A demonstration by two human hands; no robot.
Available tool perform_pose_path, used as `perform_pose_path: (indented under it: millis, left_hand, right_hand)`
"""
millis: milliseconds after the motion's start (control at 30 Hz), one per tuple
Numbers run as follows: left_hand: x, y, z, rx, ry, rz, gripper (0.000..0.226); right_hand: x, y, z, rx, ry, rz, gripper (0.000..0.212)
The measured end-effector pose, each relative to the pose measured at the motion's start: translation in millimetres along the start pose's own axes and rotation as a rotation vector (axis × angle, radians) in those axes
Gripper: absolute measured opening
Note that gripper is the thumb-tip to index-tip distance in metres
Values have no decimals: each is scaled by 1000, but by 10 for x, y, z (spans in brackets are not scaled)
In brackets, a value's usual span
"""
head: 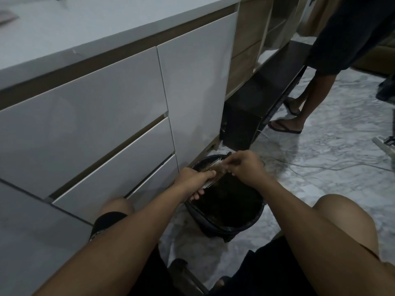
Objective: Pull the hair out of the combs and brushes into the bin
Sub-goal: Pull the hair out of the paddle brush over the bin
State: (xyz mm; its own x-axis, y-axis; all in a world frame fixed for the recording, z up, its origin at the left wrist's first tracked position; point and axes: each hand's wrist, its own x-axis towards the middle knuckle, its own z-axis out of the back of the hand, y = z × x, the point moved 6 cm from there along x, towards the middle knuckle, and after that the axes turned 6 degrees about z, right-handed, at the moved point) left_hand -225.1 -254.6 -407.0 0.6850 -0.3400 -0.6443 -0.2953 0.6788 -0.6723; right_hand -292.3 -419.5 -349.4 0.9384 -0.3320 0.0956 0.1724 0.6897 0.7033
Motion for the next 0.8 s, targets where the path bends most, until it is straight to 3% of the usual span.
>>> perform_pose_path:
  millis: [233, 467, 533, 633, 800]
  left_hand:
    - [33, -63, -41, -22, 18, 0, 54]
    - [-21, -73, -87, -26, 67, 41, 40]
    - [-32, -67, -93, -34, 82, 46, 37]
    - [-39, -37, -85, -21, 96, 49, 39]
    - [-41, -50, -72, -34, 112, 52, 41]
  right_hand:
    - [9, -149, 133, -51, -179, -146, 14]
    - [-23, 25, 12, -143, 72, 60, 39]
    - [-45, 83, -28, -151, 87, 100, 31]
    - [-37, 84, 50, -144, -26, 78, 13]
    - [-15, -16, 169, -144, -134, -34, 10]
